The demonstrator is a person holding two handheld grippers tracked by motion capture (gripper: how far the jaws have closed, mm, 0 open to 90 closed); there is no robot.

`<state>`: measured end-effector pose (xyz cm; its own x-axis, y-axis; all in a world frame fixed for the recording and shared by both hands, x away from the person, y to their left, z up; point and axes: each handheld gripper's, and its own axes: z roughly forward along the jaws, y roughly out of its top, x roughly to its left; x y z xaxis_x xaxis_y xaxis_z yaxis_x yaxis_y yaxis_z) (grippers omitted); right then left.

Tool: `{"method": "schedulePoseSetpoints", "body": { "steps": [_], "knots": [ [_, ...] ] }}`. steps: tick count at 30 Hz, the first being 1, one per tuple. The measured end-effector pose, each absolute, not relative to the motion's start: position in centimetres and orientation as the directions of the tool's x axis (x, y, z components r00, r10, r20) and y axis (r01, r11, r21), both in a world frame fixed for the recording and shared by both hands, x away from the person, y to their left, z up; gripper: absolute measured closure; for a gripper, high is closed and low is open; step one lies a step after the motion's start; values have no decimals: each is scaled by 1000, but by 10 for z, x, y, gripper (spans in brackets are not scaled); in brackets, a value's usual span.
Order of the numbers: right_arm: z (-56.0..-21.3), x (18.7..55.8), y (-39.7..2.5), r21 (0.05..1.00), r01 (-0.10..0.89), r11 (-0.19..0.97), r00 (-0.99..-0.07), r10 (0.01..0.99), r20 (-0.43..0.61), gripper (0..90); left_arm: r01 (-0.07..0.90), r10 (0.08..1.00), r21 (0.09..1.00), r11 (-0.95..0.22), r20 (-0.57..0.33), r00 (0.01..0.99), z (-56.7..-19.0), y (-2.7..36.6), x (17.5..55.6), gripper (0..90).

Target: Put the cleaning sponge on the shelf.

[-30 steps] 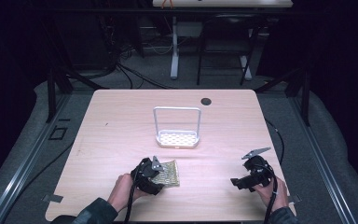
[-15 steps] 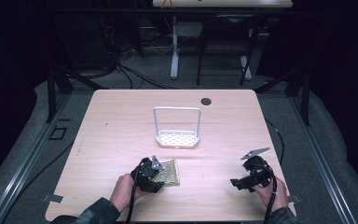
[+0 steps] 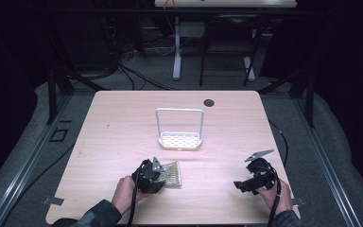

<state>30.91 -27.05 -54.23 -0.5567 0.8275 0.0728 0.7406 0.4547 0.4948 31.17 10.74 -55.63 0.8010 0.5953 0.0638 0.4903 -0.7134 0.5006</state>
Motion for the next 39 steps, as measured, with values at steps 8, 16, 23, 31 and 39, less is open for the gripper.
{"method": "schedulePoseSetpoints", "body": {
  "steps": [8, 16, 23, 31, 39],
  "knots": [
    [-541, 309, -272, 495, 739, 457, -556, 829, 65, 61, 451, 571, 521, -724, 86, 816, -554, 108, 309, 715],
    [-542, 309, -273, 499, 740, 450, -552, 831, 70, 64, 430, 559, 527, -733, 107, 822, -549, 108, 308, 762],
    [-542, 309, -273, 499, 740, 450, -552, 831, 69, 65, 427, 570, 546, -721, 118, 813, -542, 112, 307, 794],
    [-542, 309, -273, 499, 741, 449, -552, 831, 73, 65, 417, 572, 556, -719, 132, 810, -535, 114, 305, 800],
    [-541, 309, -274, 498, 741, 450, -551, 831, 69, 65, 398, 574, 580, -711, 150, 805, -524, 115, 301, 801]
  ]
}}
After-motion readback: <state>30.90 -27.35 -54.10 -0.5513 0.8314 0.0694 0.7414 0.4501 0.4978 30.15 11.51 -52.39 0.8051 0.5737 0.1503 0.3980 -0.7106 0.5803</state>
